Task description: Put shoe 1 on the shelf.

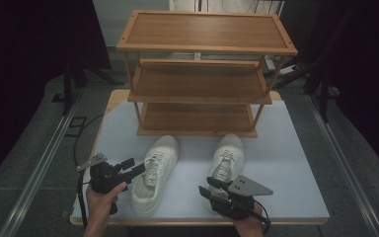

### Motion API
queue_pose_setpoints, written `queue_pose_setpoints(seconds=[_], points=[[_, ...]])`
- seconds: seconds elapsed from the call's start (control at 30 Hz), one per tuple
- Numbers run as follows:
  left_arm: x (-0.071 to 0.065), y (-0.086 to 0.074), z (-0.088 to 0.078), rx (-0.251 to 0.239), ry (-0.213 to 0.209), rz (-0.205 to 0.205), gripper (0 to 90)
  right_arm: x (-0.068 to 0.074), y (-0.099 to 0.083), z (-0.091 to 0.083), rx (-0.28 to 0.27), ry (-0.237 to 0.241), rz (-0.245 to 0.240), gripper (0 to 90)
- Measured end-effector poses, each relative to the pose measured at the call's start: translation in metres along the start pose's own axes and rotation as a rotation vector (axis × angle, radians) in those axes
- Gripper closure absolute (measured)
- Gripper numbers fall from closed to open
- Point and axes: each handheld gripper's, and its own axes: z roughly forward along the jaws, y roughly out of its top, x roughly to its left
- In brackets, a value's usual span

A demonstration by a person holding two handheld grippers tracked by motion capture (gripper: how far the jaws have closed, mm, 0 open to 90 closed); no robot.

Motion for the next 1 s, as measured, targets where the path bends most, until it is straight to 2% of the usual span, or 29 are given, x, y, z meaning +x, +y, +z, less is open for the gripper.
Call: queue_pose_setpoints(seconds=[0.1, 0.23, 0.4, 0.53, 0.6, 0.67, 0.7, 0.8, 0.87, 0.97, 1.0], points=[[-0.001, -0.001, 0.005, 0.011, 0.006, 0.012, 32.8, -0.003, 0.001, -0.002, -0.004, -0.025, 0.005, 57.3], [-0.001, -0.002, 0.013, 0.041, 0.031, 0.029, 32.2, -0.004, 0.0, -0.003, -0.006, -0.029, 0.013, 57.2], [0.0, -0.005, 0.025, 0.076, 0.086, 0.044, 33.5, -0.004, -0.001, -0.002, 0.0, -0.028, 0.011, 56.7], [0.002, -0.007, 0.035, 0.102, 0.139, 0.071, 36.3, -0.003, -0.002, -0.001, 0.002, -0.046, 0.008, 55.8], [0.004, -0.009, 0.039, 0.101, 0.16, 0.076, 39.3, -0.003, -0.002, 0.0, 0.003, -0.049, 0.007, 55.8], [0.006, -0.011, 0.042, 0.104, 0.155, 0.055, 40.7, -0.002, -0.003, 0.0, 0.005, -0.048, 0.003, 55.7], [0.007, -0.011, 0.044, 0.106, 0.161, 0.053, 42.7, -0.002, -0.003, 0.0, 0.008, -0.048, 0.001, 55.7], [0.004, -0.014, 0.046, 0.095, 0.218, 0.088, 52.2, -0.002, -0.003, 0.001, 0.007, -0.052, 0.006, 55.6], [0.004, -0.015, 0.046, 0.094, 0.222, 0.087, 54.0, -0.001, -0.004, 0.001, 0.008, -0.052, 0.003, 55.6], [0.003, -0.015, 0.045, 0.082, 0.241, 0.095, 66.7, 0.001, -0.004, 0.001, 0.009, -0.055, -0.006, 55.6], [0.002, -0.015, 0.045, 0.076, 0.248, 0.101, 66.7, 0.001, -0.004, 0.001, 0.009, -0.055, -0.006, 55.6]])
